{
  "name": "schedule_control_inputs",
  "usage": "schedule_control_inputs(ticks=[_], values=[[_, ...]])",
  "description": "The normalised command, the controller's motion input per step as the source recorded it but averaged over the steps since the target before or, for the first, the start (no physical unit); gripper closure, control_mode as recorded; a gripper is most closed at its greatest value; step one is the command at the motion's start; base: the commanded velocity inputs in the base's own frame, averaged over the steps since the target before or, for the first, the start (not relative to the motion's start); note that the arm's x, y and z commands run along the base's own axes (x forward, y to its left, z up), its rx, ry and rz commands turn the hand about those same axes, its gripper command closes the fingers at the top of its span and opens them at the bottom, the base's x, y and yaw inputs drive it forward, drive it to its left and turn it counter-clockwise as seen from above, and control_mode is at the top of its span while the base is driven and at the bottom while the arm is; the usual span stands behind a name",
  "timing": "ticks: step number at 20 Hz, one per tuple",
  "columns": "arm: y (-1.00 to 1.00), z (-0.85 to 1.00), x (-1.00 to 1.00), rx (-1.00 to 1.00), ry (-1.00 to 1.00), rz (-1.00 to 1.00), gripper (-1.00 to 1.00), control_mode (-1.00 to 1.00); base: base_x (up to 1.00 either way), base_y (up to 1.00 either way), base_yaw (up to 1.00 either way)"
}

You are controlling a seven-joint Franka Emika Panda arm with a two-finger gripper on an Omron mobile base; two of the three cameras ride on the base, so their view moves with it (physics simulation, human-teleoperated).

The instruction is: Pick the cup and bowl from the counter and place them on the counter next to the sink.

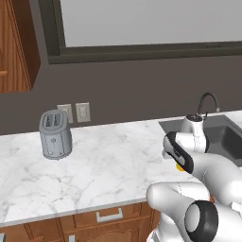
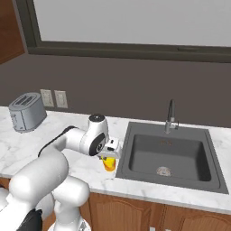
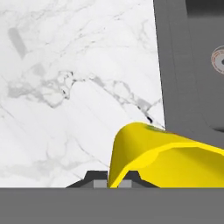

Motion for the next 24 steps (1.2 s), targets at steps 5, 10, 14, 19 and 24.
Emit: schedule_control_inputs(ticks=[5, 10, 14, 19, 24], values=[[0.0, 0.0, 0.0, 0.0, 0.0, 0.0, -1.0, -1.0, 0.0, 0.0, 0.0], [0.0, 0.0, 0.0, 0.0, 0.0, 0.0, -1.0, -1.0, 0.0, 0.0, 0.0], [0.02, 0.23, 0.0, 0.0, -0.06, 0.01, -1.0, -1.0, 0.0, 0.0, 0.0], [0.01, 0.56, -0.12, 0.02, -0.08, 0.04, -1.0, -1.0, 0.0, 0.0, 0.0], [0.0, 0.39, -0.42, 0.05, -0.08, 0.06, -1.0, -1.0, 0.0, 0.0, 0.0]])
